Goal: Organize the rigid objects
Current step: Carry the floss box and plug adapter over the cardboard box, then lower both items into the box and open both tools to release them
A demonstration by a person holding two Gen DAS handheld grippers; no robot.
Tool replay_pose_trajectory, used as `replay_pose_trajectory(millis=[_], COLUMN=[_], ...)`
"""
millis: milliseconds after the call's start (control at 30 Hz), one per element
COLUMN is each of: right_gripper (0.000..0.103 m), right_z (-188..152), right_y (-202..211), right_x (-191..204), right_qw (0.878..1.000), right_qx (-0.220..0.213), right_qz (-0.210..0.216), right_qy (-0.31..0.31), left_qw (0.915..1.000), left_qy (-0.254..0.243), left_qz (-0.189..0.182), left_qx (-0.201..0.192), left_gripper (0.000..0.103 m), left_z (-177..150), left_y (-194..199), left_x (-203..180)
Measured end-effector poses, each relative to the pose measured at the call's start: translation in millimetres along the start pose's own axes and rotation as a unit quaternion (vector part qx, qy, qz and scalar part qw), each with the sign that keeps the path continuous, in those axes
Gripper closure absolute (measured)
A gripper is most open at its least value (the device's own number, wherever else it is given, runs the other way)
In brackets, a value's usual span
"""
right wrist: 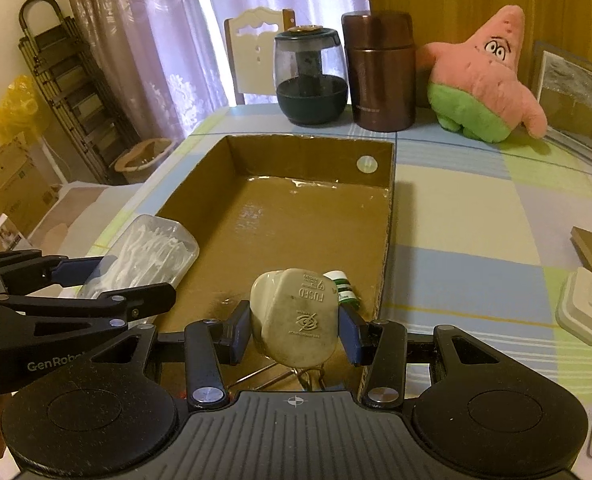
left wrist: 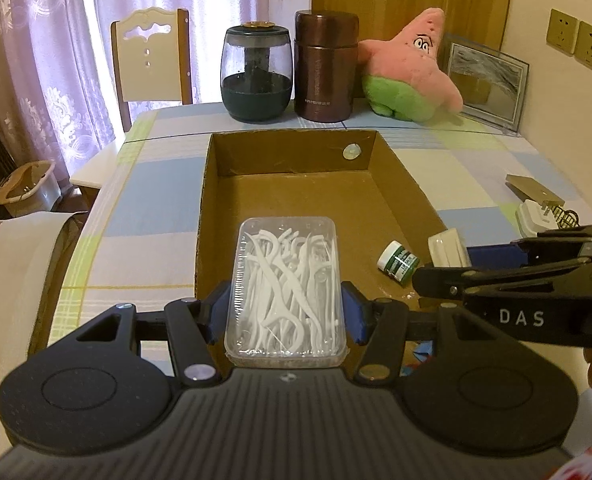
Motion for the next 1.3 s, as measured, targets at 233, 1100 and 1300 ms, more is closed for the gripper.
replay_pose_trajectory(millis=[233,1100,1300], right_gripper=[0.060,0.060,0.060], right_z=[1.6,2.8,3.8], right_y=[-10.0,-15.6,-16.5], right_x=[-1.2,-8.1,-5.3], right_qw=[1.000,0.999,0.999], right_qx=[0.002,0.009,0.010], right_qz=[0.001,0.003,0.007], right_qy=[-0.006,-0.034,-0.033], left_qw=[1.0000,0.9996,0.9996], left_qy=[0.008,0.016,0.018], left_qz=[-0.005,0.012,0.010], left_qx=[0.000,-0.023,-0.017], left_gripper=[0.051,0.046,0.046], left_z=[0.4,8.1,7.7], left_y=[-9.9,-18.5,-19.8], left_x=[7.8,24.7,25.1])
Point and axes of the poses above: each gripper's, at about its wrist camera, not at the fingertips, and y roughly against the way its jaws point, x to its left, z to its top, the point moved 4 cm from there along -y, roughly the way its jaws point, and after that the axes turned 8 degrees about -z, right-handed, at the moved point
